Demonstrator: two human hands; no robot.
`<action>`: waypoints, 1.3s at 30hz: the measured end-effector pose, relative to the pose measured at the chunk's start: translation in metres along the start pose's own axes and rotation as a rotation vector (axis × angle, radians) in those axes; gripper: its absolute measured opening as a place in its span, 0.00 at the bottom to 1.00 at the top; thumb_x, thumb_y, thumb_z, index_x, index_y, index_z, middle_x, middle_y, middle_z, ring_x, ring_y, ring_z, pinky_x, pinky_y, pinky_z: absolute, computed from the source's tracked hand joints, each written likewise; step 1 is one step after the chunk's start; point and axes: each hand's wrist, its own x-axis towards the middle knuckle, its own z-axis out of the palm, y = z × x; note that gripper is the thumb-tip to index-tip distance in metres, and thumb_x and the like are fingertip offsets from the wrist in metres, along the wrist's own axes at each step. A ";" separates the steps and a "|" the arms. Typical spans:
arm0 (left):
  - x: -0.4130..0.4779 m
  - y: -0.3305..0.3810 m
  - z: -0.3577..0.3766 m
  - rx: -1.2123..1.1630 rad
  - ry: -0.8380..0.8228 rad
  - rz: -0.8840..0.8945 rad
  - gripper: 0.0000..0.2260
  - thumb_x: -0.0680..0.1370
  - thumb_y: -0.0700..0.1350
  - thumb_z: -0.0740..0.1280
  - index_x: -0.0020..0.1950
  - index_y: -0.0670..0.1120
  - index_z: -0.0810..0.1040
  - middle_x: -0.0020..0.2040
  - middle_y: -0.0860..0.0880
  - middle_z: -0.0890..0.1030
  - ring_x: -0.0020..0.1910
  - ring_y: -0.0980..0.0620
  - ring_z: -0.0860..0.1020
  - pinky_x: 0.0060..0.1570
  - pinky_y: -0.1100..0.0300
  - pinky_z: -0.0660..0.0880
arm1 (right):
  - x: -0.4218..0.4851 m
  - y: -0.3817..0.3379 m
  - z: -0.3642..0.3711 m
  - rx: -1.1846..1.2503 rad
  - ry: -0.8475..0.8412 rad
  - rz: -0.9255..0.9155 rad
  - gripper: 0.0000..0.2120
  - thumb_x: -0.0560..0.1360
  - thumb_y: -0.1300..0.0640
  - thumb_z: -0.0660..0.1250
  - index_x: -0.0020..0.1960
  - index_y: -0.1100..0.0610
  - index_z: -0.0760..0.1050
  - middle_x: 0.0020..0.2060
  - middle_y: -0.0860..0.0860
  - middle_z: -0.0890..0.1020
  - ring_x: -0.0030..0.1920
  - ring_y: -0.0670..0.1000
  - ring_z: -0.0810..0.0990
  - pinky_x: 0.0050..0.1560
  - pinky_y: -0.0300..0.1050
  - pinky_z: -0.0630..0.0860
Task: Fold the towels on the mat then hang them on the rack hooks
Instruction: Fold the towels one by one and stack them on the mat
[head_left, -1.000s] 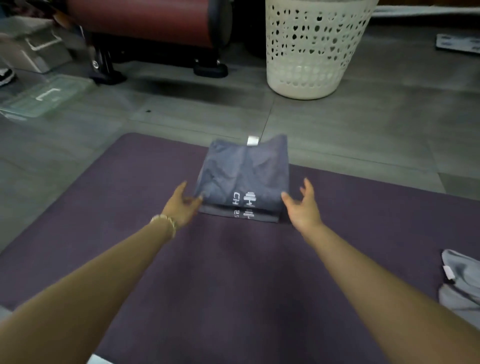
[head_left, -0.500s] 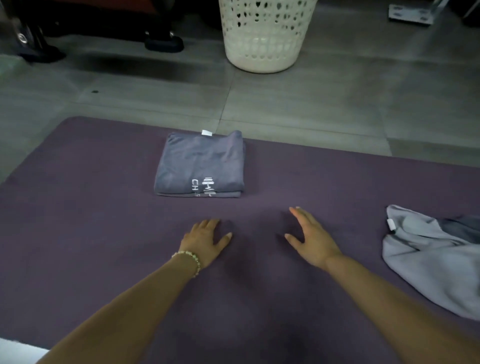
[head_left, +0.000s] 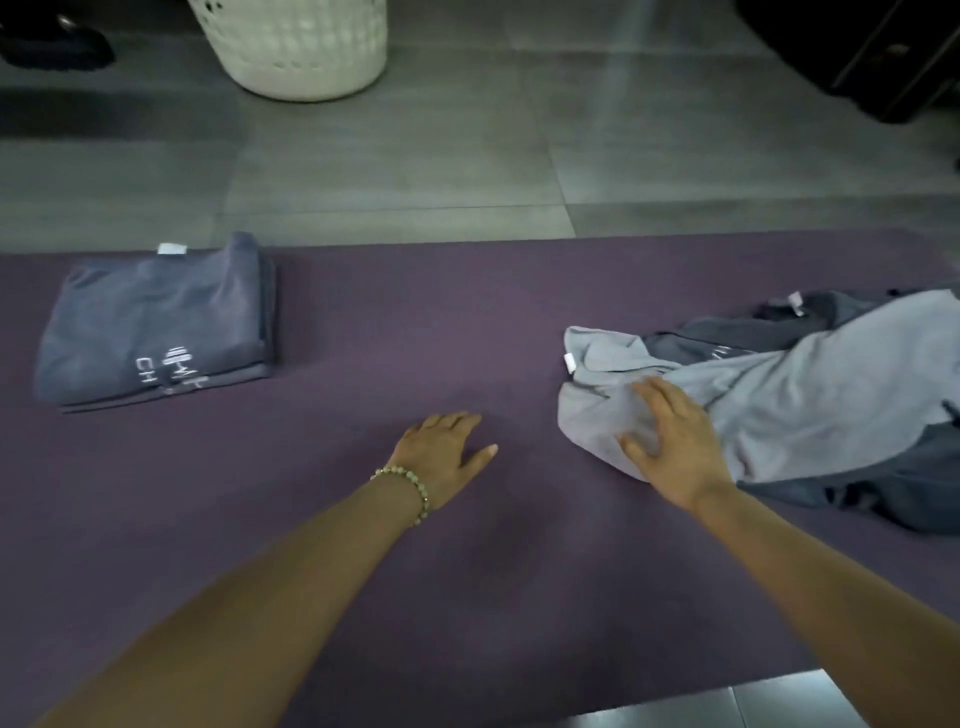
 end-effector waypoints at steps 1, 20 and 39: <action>0.004 0.008 0.005 -0.009 -0.005 0.009 0.26 0.81 0.59 0.53 0.77 0.49 0.57 0.76 0.51 0.61 0.74 0.52 0.59 0.71 0.57 0.55 | -0.001 0.011 -0.002 -0.025 0.023 0.008 0.33 0.72 0.40 0.61 0.73 0.54 0.63 0.75 0.51 0.62 0.75 0.54 0.57 0.73 0.50 0.52; 0.080 0.118 0.043 -1.058 -0.083 -0.307 0.29 0.77 0.69 0.50 0.57 0.49 0.78 0.57 0.45 0.81 0.58 0.46 0.78 0.62 0.49 0.72 | -0.014 0.039 -0.009 0.259 0.042 -0.091 0.24 0.74 0.36 0.53 0.31 0.53 0.69 0.32 0.50 0.78 0.39 0.53 0.78 0.43 0.47 0.70; 0.040 0.116 -0.124 -1.282 0.681 -0.223 0.17 0.82 0.51 0.58 0.63 0.41 0.74 0.55 0.48 0.79 0.55 0.52 0.78 0.55 0.61 0.73 | -0.013 -0.001 -0.109 0.140 -0.068 -0.280 0.25 0.61 0.25 0.64 0.37 0.47 0.68 0.35 0.39 0.74 0.40 0.38 0.71 0.63 0.41 0.62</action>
